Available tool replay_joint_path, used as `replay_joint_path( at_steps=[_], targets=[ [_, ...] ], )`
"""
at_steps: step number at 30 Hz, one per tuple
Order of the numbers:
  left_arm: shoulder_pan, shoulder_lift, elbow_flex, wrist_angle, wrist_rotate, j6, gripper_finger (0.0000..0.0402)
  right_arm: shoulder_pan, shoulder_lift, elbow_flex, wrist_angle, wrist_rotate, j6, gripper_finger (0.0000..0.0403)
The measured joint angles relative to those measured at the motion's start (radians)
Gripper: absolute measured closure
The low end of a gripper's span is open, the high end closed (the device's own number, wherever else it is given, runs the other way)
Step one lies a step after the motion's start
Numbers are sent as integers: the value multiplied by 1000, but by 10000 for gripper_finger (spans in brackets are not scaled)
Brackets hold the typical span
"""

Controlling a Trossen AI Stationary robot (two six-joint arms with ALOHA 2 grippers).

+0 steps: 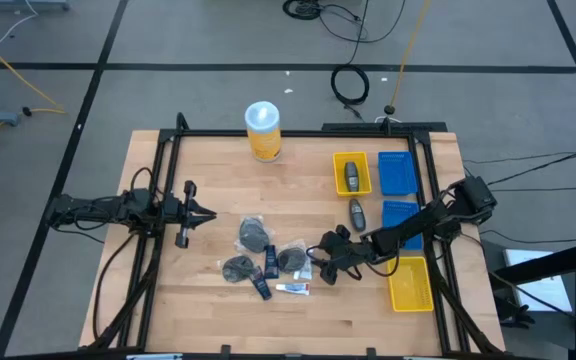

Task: Pick & Place Travel size toiletries
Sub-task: Put the top right white toothpaste into the bottom blue basket

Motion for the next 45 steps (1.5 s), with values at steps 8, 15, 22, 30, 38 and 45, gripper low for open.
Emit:
replay_joint_path(
  at_steps=[8, 15, 22, 30, 38, 45],
  targets=[
    [0, 0, 0, 0, 0, 0, 369, 6, -65, -3, -83, 16, -44, 148],
    [0, 0, 0, -1, 0, 0, 369, 6, -150, -2, -19, 60, 3, 154],
    [0, 0, 0, 0, 0, 0, 369, 12, -57, -3, 101, 38, 5, 155],
    [0, 0, 0, 0, 0, 0, 369, 18, 57, 26, 113, 28, 16, 155],
    [0, 0, 0, 0, 1, 0, 369, 19, 105, 76, 81, 14, -78, 155],
    [0, 0, 0, 0, 0, 0, 369, 18, 37, 76, -89, -14, -96, 189]
  ],
)
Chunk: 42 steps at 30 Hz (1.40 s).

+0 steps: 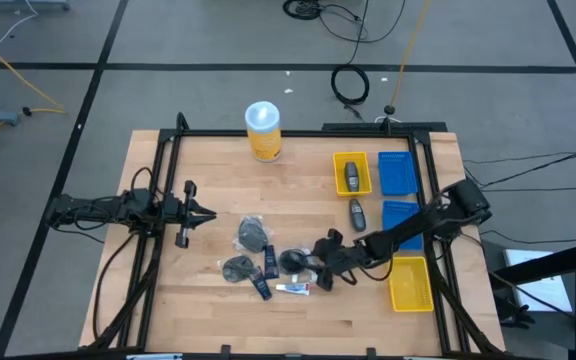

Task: Pick & Place Travel size toiletries
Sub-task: Put the top right white toothpaste into the bottom blue basket

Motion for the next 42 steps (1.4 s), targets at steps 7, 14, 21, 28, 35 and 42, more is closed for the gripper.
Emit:
replay_joint_path(
  at_steps=[7, 14, 21, 28, 35, 42],
  targets=[
    [0, 0, 0, 0, 0, 0, 369, -2, -139, -3, -147, 27, -57, 216],
    [0, 0, 0, 0, 0, 0, 369, -1, -207, -3, -178, 22, -53, 172],
    [0, 0, 0, 0, 0, 0, 369, 6, -168, -29, -216, 21, 16, 119],
    [0, 0, 0, 0, 0, 0, 369, 30, -122, -38, -208, -2, 22, 155],
    [0, 0, 0, 0, 0, 0, 369, 32, -122, -38, -210, 0, 14, 220],
    [0, 0, 0, 0, 0, 0, 369, 27, -125, -38, -219, 2, -12, 311]
  ],
)
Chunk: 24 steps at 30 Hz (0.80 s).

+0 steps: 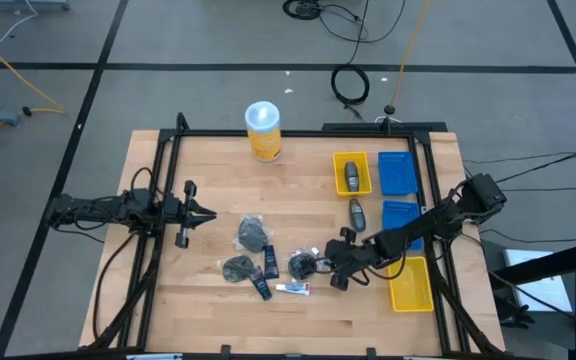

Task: Pick & Place Travel size toiletries
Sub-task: Put the top right white toothpaste into the bottom blue basket

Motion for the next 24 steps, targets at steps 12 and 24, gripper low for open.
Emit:
replay_joint_path(
  at_steps=[12, 24],
  targets=[
    [0, 0, 0, 0, 0, 0, 369, -14, -148, -1, -34, 86, -21, 395],
    [0, 0, 0, 0, 0, 0, 369, -20, -570, 0, -801, 286, 458, 400]
  ],
)
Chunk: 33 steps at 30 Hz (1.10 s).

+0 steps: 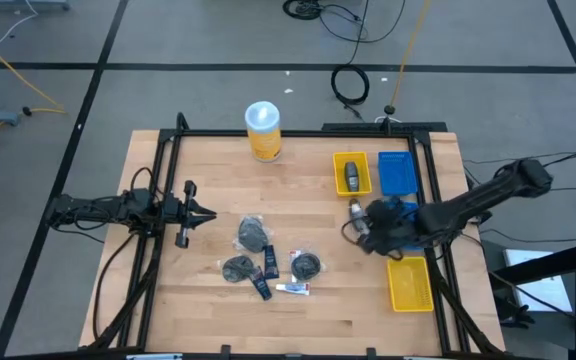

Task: Pick & Place Travel size toiletries
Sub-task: Put the top right white toothpaste into the bottom blue basket

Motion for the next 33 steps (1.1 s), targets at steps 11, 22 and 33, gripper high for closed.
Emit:
replay_joint_path(
  at_steps=[11, 22, 33],
  targets=[
    [0, 0, 0, 0, 0, 0, 369, -3, -99, -23, -425, -185, 484, 399],
    [0, 0, 1, -5, 0, 0, 369, -16, -38, -157, -245, -264, 576, 399],
    [0, 5, 1, 0, 0, 0, 369, -48, -24, -223, -178, -266, 550, 398]
  ],
)
